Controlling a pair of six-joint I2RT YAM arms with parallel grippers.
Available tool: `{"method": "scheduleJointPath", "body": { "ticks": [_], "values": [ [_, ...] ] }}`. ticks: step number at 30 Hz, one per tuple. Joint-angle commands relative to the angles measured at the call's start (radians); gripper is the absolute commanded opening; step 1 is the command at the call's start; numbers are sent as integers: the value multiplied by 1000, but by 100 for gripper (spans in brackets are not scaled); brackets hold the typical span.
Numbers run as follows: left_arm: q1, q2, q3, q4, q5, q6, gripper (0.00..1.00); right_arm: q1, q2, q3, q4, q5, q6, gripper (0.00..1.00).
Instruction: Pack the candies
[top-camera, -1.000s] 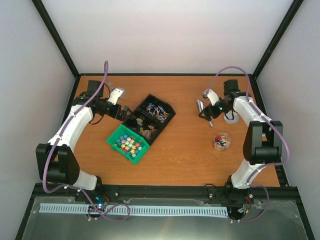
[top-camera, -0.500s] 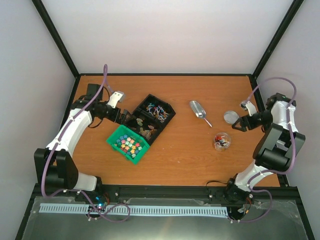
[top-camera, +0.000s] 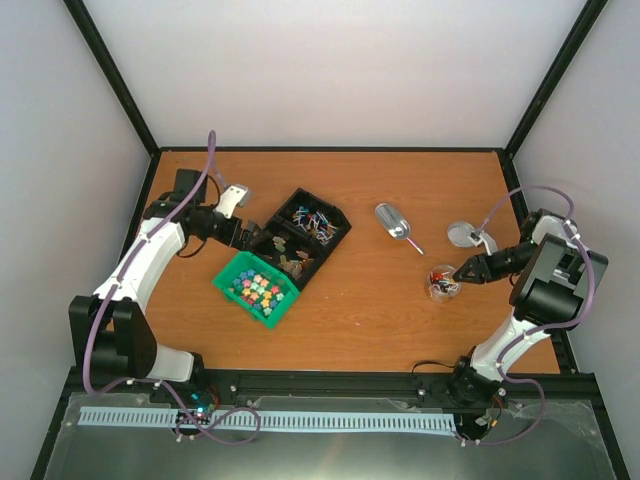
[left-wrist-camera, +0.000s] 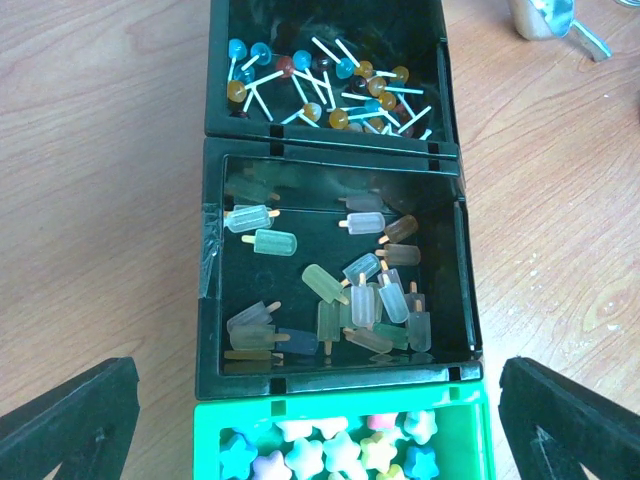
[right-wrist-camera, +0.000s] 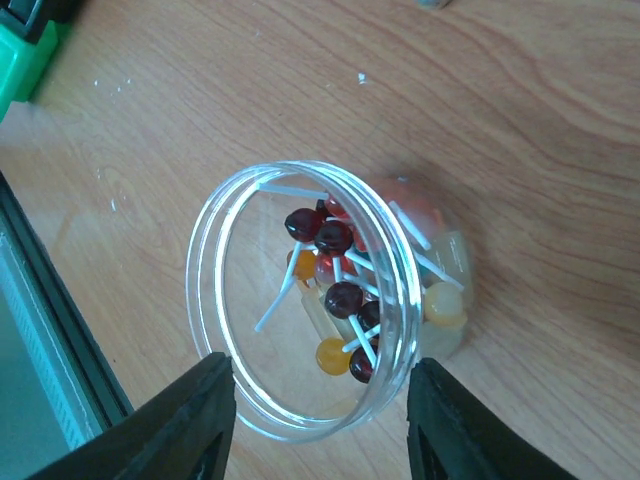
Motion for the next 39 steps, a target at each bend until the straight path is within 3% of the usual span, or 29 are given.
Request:
{"method": "scheduleJointPath", "body": {
  "ticks": [1, 8, 17, 26, 39],
  "values": [
    [5, -11, -4, 14, 10, 11, 100, 9, 9, -17, 7, -30, -2, 46],
    [6, 3, -1, 19, 17, 7, 100, 46, -10, -72, 14, -48, 5, 37],
    [5, 7, -1, 21, 18, 5, 100, 148, -29, -111, 49, -97, 51, 35],
    [5, 5, -1, 16, 14, 8, 100, 331, -18, -125, 126, -146, 147, 35],
    [5, 5, -2, 15, 11, 9, 100, 694, 11, -83, 278, -142, 355, 35]
  ]
}}
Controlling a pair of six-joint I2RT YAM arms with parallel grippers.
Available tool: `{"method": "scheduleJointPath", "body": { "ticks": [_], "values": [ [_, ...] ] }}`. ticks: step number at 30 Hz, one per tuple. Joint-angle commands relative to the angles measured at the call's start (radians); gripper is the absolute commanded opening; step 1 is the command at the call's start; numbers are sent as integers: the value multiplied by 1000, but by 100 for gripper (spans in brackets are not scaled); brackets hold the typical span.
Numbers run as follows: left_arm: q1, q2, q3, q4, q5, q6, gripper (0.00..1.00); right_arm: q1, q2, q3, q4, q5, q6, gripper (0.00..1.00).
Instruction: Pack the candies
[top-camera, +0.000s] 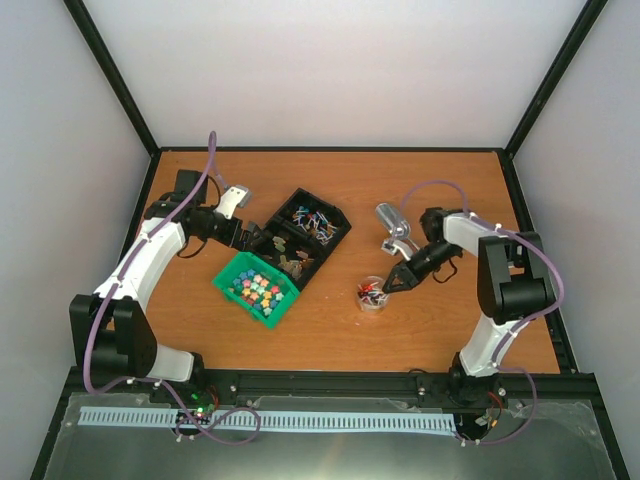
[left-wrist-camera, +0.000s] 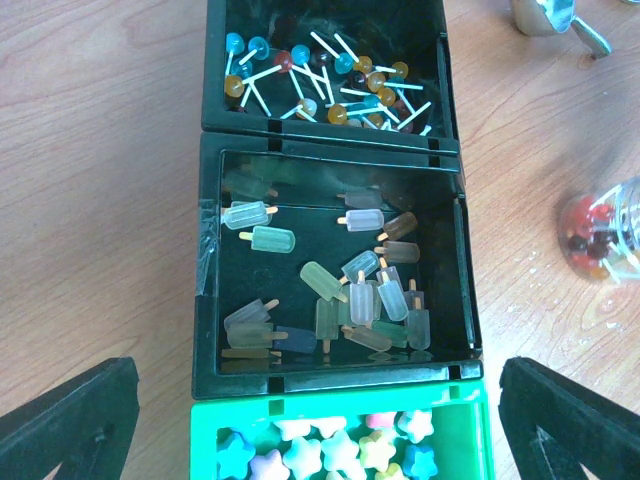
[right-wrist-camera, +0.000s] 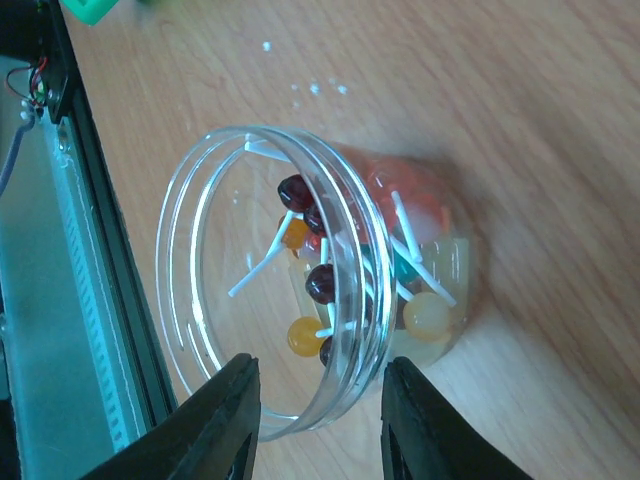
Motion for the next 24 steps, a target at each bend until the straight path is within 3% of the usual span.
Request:
{"method": "scheduleJointPath", "body": {
  "ticks": [1, 6, 12, 19, 24],
  "values": [
    [5, 1, 7, 15, 6, 8, 100, 113, 17, 34, 80, -20, 106, 35],
    [5, 0, 9, 10, 2, 10, 100, 207, 41, 87, 95, -39, 151, 36],
    [5, -14, 33, -15, 8, 12, 100, 186, -11, 133, 46, -12, 112, 45],
    [6, -68, 77, 40, 70, -19, 100, -26, -113, 221, -50, 19, 13, 68],
    [6, -87, 58, 111, 100, -76, 100, -228, -105, 285, -101, 86, -74, 73]
  ]
}}
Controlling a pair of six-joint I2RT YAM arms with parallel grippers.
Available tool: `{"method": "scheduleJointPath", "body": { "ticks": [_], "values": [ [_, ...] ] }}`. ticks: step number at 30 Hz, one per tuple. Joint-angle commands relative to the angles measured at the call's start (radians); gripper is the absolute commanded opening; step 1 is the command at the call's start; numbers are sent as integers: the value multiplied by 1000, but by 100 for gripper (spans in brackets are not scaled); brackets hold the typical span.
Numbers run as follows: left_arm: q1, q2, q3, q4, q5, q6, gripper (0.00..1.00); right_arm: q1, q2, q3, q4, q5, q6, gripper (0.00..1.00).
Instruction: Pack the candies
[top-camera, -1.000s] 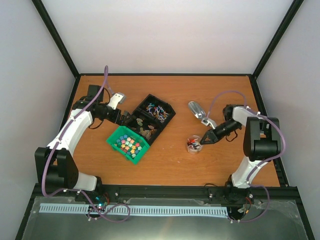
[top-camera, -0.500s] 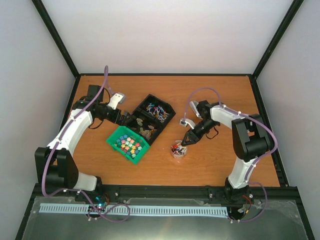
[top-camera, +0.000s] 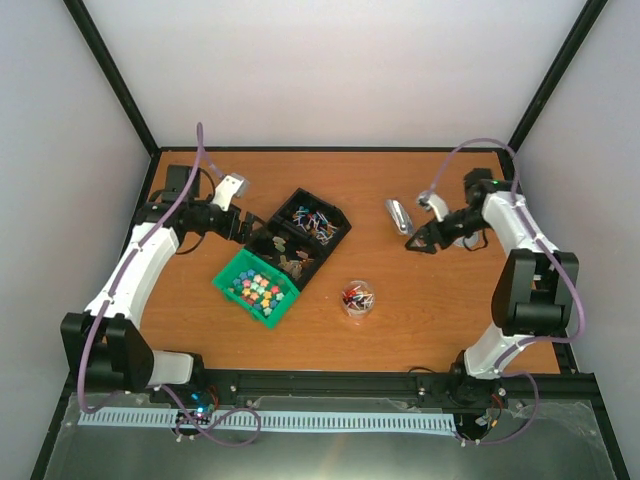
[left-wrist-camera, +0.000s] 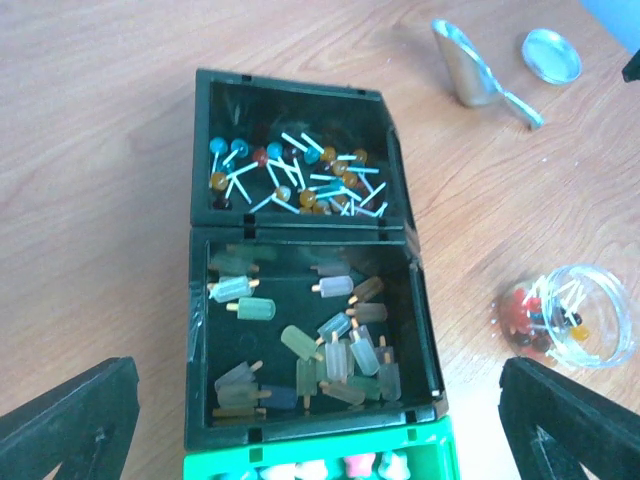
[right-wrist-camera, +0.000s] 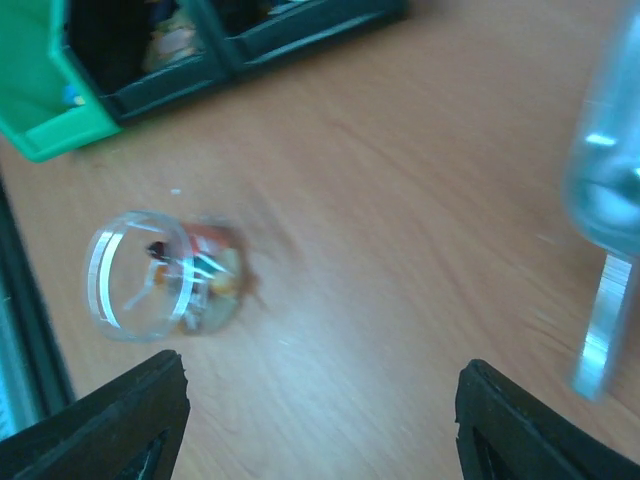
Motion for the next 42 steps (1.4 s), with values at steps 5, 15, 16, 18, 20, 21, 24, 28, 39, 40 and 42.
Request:
{"method": "scheduleJointPath", "body": {
  "ticks": [5, 15, 16, 18, 20, 21, 24, 28, 39, 40, 42],
  "values": [
    [6, 32, 99, -5, 31, -6, 100, -298, 90, 153, -97, 92, -139, 74],
    [5, 73, 117, -75, 70, 36, 100, -388, 256, 208, 162, 352, 5, 62],
    [5, 66, 111, -73, 76, 38, 100, -388, 271, 213, 185, 372, 27, 60],
    [4, 59, 104, -76, 82, 43, 100, -387, 294, 220, 230, 408, 55, 59],
    [5, 56, 102, -76, 68, 39, 100, -386, 327, 234, 260, 442, 73, 56],
    [6, 53, 100, -75, 57, 39, 100, -386, 345, 240, 269, 456, 80, 55],
    [5, 42, 88, -64, 42, 38, 100, -386, 393, 248, 291, 476, 90, 50],
    [5, 34, 75, -54, 54, 36, 100, -381, 426, 250, 312, 460, 108, 43],
    [6, 42, 60, -59, 50, 53, 100, -341, 477, 247, 373, 522, 137, 30],
    [5, 43, 59, -60, 48, 55, 100, -336, 478, 247, 372, 527, 136, 29],
    [6, 47, 61, -62, 45, 61, 100, -324, 475, 242, 376, 543, 137, 28]
  ]
}}
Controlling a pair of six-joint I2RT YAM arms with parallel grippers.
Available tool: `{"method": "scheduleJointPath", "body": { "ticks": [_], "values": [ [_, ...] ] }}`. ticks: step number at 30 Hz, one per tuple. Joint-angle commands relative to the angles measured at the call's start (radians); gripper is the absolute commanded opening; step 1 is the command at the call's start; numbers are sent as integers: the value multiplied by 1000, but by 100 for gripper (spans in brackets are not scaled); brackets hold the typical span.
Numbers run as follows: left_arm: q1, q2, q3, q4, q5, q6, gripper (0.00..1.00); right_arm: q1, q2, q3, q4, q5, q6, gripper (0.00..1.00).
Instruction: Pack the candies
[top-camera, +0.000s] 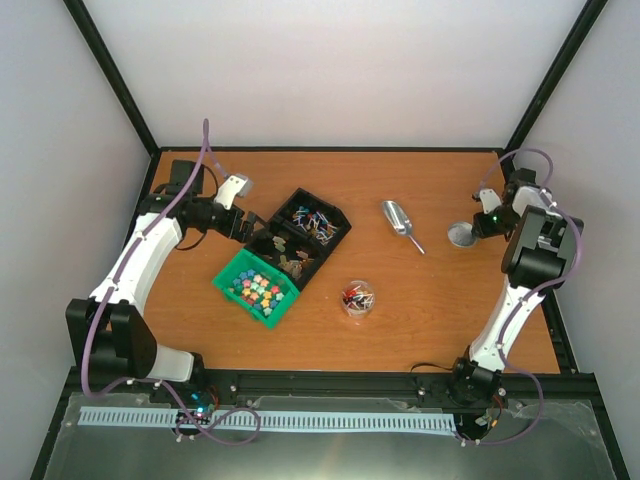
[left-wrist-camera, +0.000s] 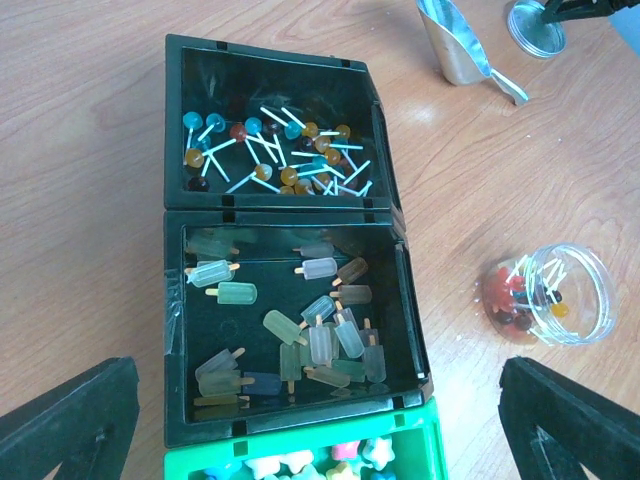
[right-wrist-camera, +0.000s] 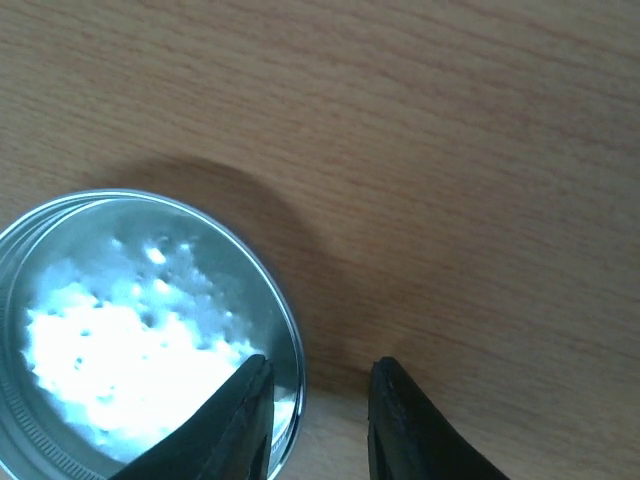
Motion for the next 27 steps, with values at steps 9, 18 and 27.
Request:
{"method": "scheduleJointPath", "body": {
  "ticks": [9, 18, 27],
  "values": [
    [6, -28, 14, -42, -40, 110, 100, 81, -55, -57, 50, 125, -5, 7],
    [3, -29, 86, -153, -20, 194, 100, 83, -177, 100, -195, -85, -32, 3],
    [-125, -58, 218, -243, -81, 311, 100, 172, -302, 199, -430, -401, -64, 3]
  ]
}}
